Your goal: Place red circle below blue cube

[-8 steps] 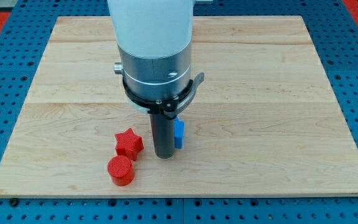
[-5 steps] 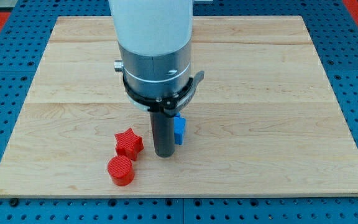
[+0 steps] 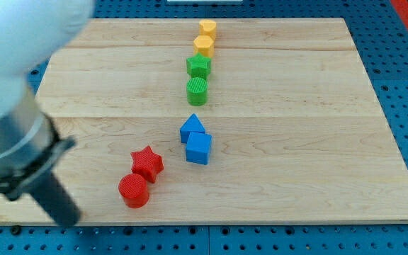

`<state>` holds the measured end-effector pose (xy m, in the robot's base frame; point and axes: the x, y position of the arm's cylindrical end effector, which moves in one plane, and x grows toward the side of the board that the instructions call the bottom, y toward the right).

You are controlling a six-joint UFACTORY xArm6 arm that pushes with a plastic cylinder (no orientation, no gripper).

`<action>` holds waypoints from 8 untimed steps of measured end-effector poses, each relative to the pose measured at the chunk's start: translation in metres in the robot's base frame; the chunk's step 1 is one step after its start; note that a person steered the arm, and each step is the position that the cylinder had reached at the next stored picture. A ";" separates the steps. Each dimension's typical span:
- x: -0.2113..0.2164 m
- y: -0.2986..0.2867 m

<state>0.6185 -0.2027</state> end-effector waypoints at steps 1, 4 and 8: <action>-0.017 0.003; -0.031 0.058; -0.039 0.092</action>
<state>0.5793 -0.1103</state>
